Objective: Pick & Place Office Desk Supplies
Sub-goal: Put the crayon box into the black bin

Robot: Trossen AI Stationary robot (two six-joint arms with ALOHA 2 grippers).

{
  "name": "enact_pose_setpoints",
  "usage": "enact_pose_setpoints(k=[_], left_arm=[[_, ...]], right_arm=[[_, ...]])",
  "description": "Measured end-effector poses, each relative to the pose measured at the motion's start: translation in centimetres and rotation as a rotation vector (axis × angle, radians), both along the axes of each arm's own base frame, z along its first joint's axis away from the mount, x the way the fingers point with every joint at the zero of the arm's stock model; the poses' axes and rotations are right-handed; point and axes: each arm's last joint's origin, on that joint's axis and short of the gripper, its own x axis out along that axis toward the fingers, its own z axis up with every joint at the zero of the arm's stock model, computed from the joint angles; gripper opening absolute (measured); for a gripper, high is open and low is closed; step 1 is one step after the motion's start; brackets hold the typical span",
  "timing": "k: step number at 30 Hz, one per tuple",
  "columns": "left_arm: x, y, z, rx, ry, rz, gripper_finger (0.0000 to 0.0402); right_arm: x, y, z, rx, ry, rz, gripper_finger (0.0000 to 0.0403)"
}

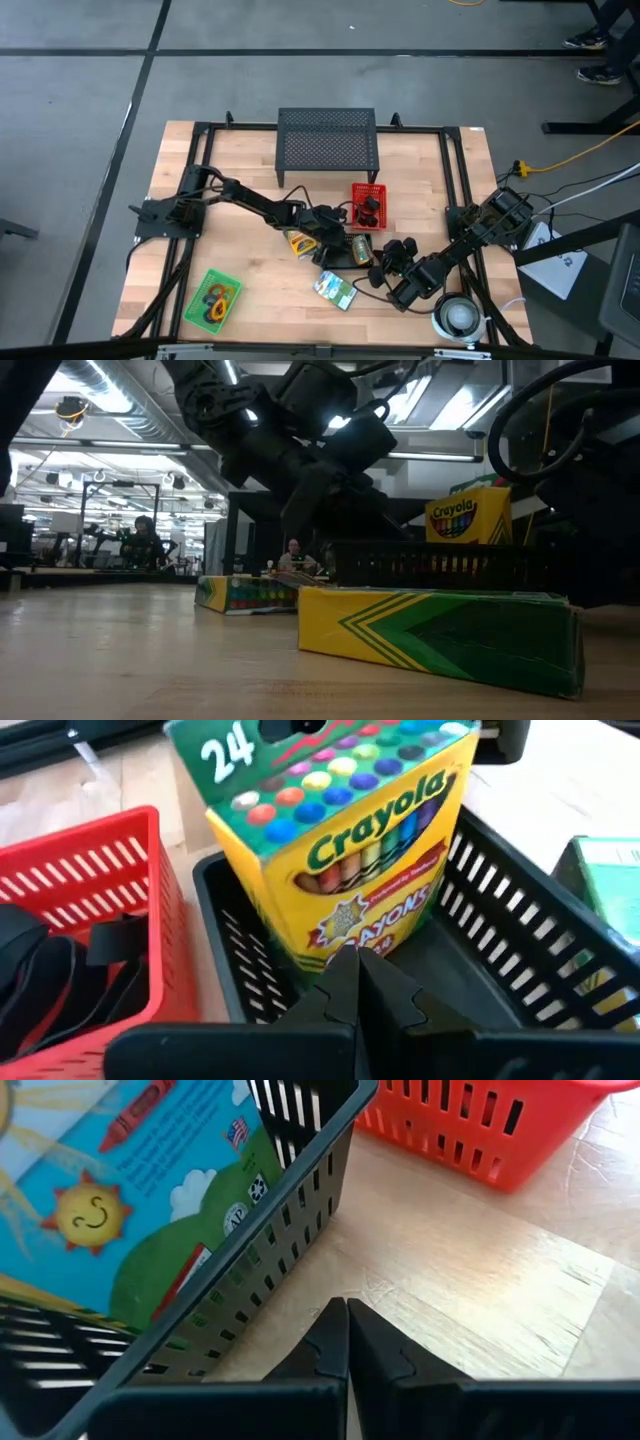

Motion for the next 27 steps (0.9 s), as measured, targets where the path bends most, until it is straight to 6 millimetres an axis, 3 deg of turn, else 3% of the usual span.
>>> enact_pose_setpoints(k=[18,27], left_arm=[[0.7,0.4,1.1,-0.023,-0.033,-0.012,0.0001],[1.6,0.1,-2.3,-0.040,0.045,-0.007,0.0001]], right_arm=[[0.4,-0.2,0.0,-0.001,-0.003,0.008,0.0000],[0.5,-0.1,0.0,0.003,-0.005,0.012,0.0000]])
